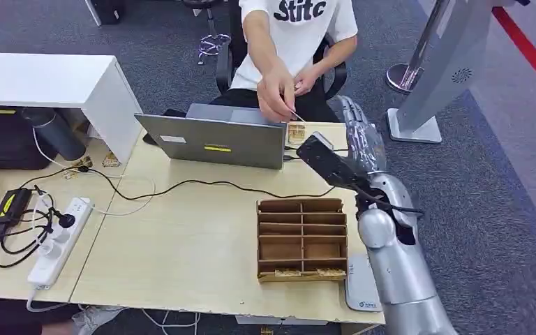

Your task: Pass the card to the sensor for recognition and then transmit it.

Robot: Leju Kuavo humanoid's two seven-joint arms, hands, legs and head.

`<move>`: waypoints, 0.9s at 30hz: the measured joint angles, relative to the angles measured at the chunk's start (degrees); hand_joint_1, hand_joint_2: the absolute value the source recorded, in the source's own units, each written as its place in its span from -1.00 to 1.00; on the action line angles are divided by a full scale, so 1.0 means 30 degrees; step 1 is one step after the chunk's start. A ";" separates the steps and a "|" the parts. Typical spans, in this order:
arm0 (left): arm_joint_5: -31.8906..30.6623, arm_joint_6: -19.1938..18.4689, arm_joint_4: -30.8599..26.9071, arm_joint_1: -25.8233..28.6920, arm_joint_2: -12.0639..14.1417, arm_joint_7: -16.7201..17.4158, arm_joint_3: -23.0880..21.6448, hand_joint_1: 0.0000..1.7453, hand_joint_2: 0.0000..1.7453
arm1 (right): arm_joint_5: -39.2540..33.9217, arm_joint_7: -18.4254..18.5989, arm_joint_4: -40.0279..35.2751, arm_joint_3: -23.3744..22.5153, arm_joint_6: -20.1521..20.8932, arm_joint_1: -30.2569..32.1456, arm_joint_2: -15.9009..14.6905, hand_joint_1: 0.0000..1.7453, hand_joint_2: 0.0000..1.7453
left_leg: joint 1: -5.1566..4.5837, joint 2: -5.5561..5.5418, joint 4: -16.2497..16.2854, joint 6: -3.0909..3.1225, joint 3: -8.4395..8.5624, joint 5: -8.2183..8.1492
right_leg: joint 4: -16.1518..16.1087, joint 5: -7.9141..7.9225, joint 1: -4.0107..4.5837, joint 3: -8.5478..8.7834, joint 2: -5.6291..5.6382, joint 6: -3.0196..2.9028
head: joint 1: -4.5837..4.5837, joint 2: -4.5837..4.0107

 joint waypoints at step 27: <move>-0.2972 0.0037 0.1195 -0.0119 0.0000 0.0998 0.0058 -1.00 1.00 | 1.1102 0.2026 0.4698 0.4531 -0.3395 -0.4390 -0.0583 1.00 1.00 | 0.0002 0.0008 0.0016 0.0005 0.0122 0.0006 | 0.0005 0.0019 0.0000 -0.0021 0.0013 0.0010 | -0.0007 0.0000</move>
